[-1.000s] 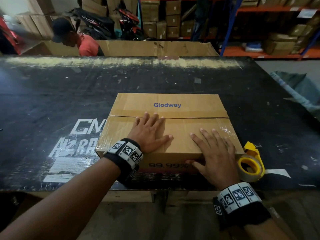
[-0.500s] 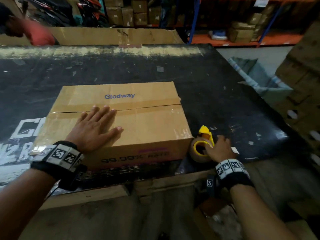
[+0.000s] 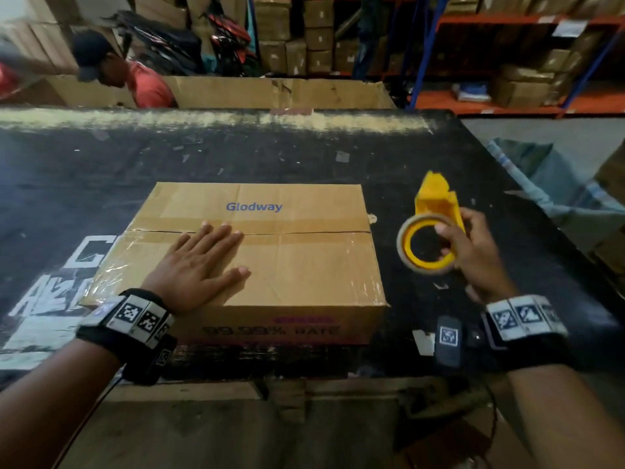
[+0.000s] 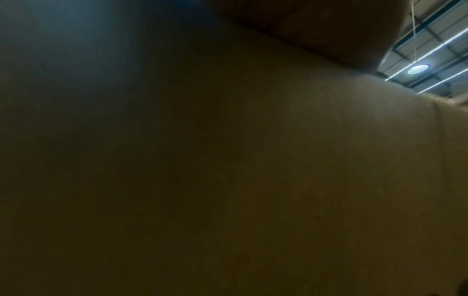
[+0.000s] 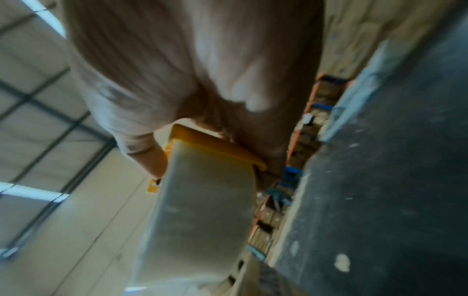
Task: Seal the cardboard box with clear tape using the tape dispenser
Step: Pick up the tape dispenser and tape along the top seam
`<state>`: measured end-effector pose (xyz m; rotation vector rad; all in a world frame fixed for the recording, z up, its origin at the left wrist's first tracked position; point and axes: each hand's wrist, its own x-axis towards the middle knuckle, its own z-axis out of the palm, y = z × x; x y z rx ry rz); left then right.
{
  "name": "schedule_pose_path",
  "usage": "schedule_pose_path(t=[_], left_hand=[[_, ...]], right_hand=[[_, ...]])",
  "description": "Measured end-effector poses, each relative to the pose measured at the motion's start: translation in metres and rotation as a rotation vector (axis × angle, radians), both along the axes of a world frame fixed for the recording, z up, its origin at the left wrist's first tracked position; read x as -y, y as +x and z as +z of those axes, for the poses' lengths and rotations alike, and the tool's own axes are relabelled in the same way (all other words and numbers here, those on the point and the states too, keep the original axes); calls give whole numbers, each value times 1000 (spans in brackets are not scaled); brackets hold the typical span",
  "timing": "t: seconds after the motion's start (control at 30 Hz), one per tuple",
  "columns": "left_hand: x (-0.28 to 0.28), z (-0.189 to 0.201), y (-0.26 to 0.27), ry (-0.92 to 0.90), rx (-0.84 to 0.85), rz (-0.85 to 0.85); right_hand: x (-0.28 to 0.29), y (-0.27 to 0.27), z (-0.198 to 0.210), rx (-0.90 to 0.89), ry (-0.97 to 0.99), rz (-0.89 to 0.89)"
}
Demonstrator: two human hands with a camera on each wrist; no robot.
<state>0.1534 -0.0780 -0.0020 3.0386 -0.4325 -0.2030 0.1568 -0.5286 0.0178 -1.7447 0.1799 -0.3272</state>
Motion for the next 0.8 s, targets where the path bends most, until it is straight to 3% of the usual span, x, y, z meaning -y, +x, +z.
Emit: schedule_pose_path(t=[0.13, 0.3, 0.53, 0.63, 0.8], left_hand=[[0, 1, 0, -17, -15, 1], [1, 1, 0, -19, -13, 13], [-17, 16, 3, -138, -106, 104], [-63, 34, 3, -78, -54, 206], [-102, 41, -2, 0, -57, 126]], right_hand=[[-58, 44, 56, 164, -342, 349], [-122, 74, 64, 120, -707, 623], [-130, 84, 57, 38, -830, 675], [-131, 87, 55, -11, -838, 672], [-143, 90, 73, -85, -878, 717]])
